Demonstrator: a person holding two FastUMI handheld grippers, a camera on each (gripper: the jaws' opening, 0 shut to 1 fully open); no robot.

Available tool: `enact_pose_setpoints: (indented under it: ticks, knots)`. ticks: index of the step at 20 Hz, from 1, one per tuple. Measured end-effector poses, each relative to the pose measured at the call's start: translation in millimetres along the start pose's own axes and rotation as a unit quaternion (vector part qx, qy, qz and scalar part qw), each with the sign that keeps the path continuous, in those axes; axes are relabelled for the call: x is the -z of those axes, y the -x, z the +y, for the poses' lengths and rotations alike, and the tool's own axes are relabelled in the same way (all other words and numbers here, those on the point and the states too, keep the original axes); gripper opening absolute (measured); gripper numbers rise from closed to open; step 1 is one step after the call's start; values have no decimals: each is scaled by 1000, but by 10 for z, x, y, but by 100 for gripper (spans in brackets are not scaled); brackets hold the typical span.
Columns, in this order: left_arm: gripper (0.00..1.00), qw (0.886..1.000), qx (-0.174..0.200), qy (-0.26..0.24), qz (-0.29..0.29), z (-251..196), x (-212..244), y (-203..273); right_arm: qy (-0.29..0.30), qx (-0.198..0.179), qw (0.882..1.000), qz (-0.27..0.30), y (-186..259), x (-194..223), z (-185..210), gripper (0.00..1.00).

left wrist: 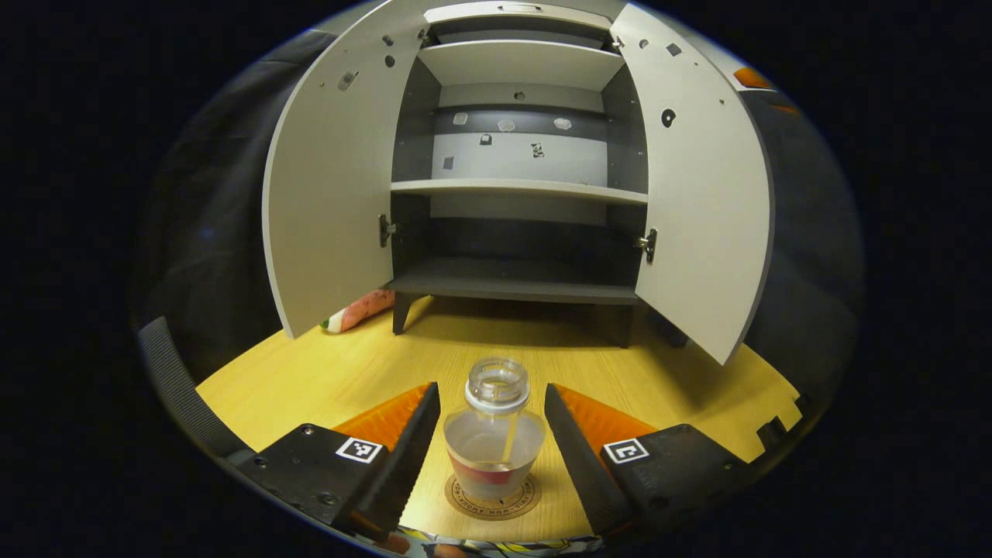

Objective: Grasp the bottle in the cabinet with the left hand and place it on the coaster, then close the right door with the right hand and the left door with the left hand.

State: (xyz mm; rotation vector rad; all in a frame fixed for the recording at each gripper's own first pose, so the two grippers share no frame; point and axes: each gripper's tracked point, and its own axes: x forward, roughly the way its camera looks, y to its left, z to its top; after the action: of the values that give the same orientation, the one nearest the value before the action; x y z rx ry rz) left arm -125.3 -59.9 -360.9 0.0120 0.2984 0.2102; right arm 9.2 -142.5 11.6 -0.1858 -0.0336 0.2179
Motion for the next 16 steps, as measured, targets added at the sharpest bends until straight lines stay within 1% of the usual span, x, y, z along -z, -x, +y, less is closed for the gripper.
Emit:
enact_pose_setpoints:
  ticks: [4,8,10,11,13,16]
  knots:
    - [90,1000,-3,-12,-22,-27,-339,74,-10,4,1000,0,28,14,-24,97]
    - [90,998,-13,-25,-48,-24,-810,153,-16,13,1000,2,49,70,-111,97]
    - [90,998,-6,-16,-64,-77,-1102,179,-22,19,1000,2,43,84,-128,97]
    - [92,998,-4,-11,-68,-78,-1231,187,-26,22,999,3,43,94,-140,97]
    - [99,997,-7,-2,-79,-49,-1525,195,-32,25,999,3,29,105,-129,98]
    - [100,996,-17,4,-88,67,-1911,200,-33,24,999,4,-31,108,-74,98]
